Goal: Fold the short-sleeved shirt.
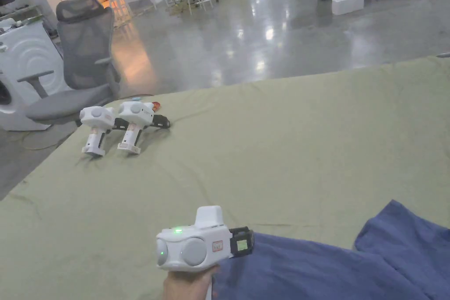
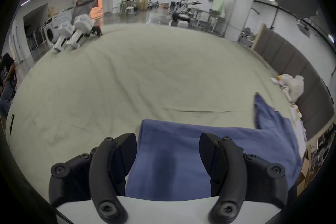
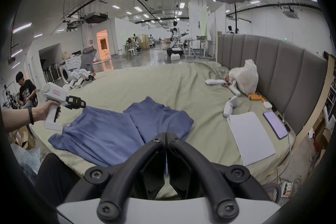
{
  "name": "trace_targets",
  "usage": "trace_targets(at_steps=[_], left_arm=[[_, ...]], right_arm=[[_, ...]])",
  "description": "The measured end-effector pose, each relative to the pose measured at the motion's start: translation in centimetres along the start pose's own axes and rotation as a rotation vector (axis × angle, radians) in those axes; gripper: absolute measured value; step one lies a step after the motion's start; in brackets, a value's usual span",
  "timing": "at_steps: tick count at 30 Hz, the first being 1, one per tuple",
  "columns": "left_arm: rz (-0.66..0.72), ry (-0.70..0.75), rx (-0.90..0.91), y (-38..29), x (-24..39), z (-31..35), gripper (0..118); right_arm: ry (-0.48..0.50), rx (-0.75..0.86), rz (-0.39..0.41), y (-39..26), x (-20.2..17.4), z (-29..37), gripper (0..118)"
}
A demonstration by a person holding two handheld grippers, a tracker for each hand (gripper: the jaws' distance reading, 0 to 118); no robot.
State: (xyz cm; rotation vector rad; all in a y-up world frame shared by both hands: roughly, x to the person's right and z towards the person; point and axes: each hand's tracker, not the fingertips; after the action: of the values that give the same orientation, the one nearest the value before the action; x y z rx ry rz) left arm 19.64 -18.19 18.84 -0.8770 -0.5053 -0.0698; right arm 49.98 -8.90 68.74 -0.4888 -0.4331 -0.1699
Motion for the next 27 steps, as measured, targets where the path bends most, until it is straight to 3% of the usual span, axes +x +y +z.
trace_targets(at_steps=[3,5,6,11,12,14,18,20,21,22,23,24,25,27], left_arm=[[0.007,0.011,-0.023,-0.1,-0.1,-1.8,70],[0.010,0.012,-0.040,-0.1,0.0,-2.6,40],[0.008,0.014,-0.048,-0.1,0.1,-2.9,31],[-0.050,0.058,-0.068,-0.9,1.4,-3.3,26],[-0.044,0.050,-0.071,-0.8,1.3,-3.2,22],[-0.010,0.028,-0.097,-0.4,1.2,-3.9,2],[-0.011,0.054,-0.128,-0.1,1.3,-4.8,0],[-0.055,0.053,-0.147,0.0,1.5,-5.2,0],[-0.079,0.054,-0.155,0.1,1.6,-5.2,0],[-0.084,0.054,-0.164,0.2,1.6,-5.4,0],[-0.087,0.055,-0.171,0.3,1.8,-5.5,0],[-0.086,0.056,-0.177,0.5,1.8,-5.6,0],[-0.084,0.057,-0.184,0.6,1.7,-5.7,0],[-0.103,0.059,-0.202,0.8,2.0,-5.6,0]], right_arm=[[-0.014,-0.042,-0.012,-0.8,0.7,-0.5,0],[-0.034,-0.068,-0.004,-1.5,1.2,-0.7,0],[-0.037,-0.076,-0.006,-1.7,1.5,-0.8,0],[-0.056,-0.111,-0.015,-2.5,2.2,-1.2,0],[-0.054,-0.114,-0.021,-2.4,2.4,-1.3,0],[-0.036,-0.118,-0.041,-2.1,2.7,-1.8,0],[-0.017,-0.117,-0.065,0.6,3.3,-4.5,0],[0.064,-0.159,-0.117,3.2,3.9,-7.5,2],[0.101,-0.184,-0.123,4.3,4.2,-9.1,8],[0.128,-0.198,-0.123,5.6,4.3,-11.1,25],[0.141,-0.202,-0.115,6.9,4.4,-13.3,62],[0.151,-0.227,-0.097,7.8,4.4,-15.5,83],[0.162,-0.295,-0.063,9.1,4.5,-18.3,93],[0.145,-0.430,0.003,10.7,4.0,-23.5,92]])
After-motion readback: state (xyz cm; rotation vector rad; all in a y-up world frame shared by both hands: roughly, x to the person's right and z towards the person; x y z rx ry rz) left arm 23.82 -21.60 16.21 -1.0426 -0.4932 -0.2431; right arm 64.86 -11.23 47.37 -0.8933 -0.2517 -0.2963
